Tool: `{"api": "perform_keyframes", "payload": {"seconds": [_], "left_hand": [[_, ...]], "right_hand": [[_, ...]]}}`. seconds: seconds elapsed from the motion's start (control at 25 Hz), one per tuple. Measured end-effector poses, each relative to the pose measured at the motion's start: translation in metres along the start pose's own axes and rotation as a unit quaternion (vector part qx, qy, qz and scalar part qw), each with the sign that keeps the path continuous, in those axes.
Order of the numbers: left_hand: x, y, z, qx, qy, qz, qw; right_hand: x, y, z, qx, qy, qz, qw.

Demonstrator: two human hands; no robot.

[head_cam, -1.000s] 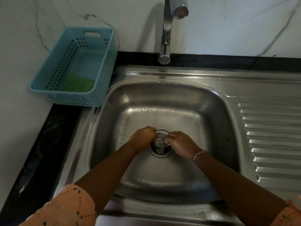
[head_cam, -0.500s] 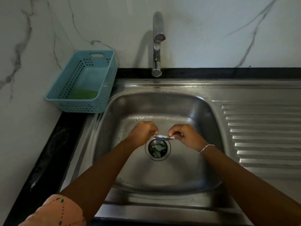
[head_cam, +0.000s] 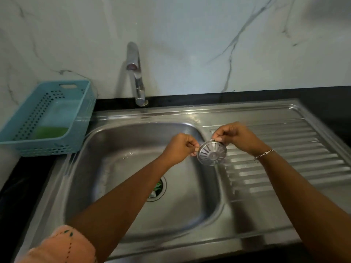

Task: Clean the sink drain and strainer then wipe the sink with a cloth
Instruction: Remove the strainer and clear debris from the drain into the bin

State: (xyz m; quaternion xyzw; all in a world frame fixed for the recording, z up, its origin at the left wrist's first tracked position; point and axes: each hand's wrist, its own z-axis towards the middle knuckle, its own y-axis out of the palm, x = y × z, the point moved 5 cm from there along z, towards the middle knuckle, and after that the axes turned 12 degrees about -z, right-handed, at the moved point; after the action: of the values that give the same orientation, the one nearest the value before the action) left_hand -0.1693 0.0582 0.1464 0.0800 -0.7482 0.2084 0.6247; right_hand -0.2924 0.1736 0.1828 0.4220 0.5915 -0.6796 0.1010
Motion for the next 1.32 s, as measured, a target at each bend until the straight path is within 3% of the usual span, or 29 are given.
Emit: {"api": "perform_keyframes", "payload": {"seconds": [0.36, 0.68, 0.92, 1.12, 1.32], "left_hand": [[0.008, 0.099, 0.038, -0.011, -0.137, -0.051, 0.989], [-0.001, 0.121, 0.054, 0.041, -0.177, -0.027, 0.983], [0.003, 0.123, 0.051, 0.057, -0.148, -0.026, 0.987], [0.006, 0.121, 0.046, 0.048, -0.089, 0.042, 0.994], [0.003, 0.101, 0.033, 0.044, -0.001, 0.13, 0.991]], "right_hand": [[0.081, -0.045, -0.026, -0.004, 0.141, -0.117, 0.983], [0.112, -0.045, -0.019, -0.01, 0.19, -0.157, 0.969], [0.119, -0.04, -0.018, -0.005, 0.195, -0.182, 0.964], [0.117, -0.04, -0.02, 0.012, 0.204, -0.204, 0.957], [0.086, -0.03, -0.026, 0.098, 0.153, -0.339, 0.923]]}}
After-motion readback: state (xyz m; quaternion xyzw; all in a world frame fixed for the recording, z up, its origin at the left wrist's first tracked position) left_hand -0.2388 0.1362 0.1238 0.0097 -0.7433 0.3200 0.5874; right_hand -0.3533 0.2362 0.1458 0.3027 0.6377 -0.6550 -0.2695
